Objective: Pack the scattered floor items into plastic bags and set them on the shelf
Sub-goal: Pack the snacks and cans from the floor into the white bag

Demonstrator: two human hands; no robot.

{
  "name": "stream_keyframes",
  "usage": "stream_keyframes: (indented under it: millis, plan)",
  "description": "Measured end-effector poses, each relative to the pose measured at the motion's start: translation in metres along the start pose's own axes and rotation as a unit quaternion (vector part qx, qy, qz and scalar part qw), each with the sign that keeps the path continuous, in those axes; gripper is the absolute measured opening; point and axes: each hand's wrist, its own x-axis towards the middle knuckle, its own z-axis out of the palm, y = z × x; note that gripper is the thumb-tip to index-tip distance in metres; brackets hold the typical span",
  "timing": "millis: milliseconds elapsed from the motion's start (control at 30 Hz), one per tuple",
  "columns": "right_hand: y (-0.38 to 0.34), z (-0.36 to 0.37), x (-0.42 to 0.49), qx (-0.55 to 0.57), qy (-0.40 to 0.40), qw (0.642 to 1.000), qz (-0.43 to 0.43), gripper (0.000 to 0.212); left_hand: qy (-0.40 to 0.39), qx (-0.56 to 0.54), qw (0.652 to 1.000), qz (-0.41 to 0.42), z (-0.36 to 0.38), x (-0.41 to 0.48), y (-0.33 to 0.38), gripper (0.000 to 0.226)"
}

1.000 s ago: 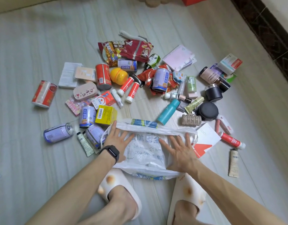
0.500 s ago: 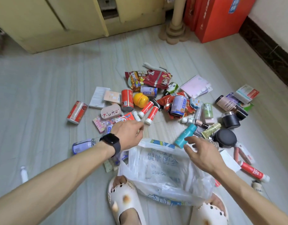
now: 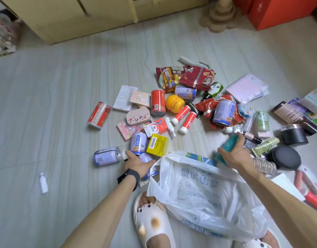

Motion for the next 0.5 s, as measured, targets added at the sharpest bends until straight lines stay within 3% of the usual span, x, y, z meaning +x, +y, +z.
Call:
stream_keyframes:
  millis: [133,267,400,500]
  plan:
    - [-0.007,-0.006,-0.012,0.118,0.058,0.989,-0.066,0.098,-0.008,-0.05,0.999,0.007,-0.002,-0.002,-0.007,0.075]
    - [-0.017,-0.022,-0.061,0.184,0.111,0.965,-0.148,0.07,0.025,-0.038,0.998,0.04,-0.024,-0.016,-0.012,0.07]
    - [-0.008,-0.024,-0.115,0.182,0.052,0.966,-0.176,0.042,0.093,-0.057,0.985,0.132,-0.052,-0.05,0.002,0.062]
    - [0.007,-0.012,-0.134,0.135,-0.006,0.975,-0.175,0.036,0.109,-0.076,0.963,0.236,-0.065,-0.085,0.028,0.072]
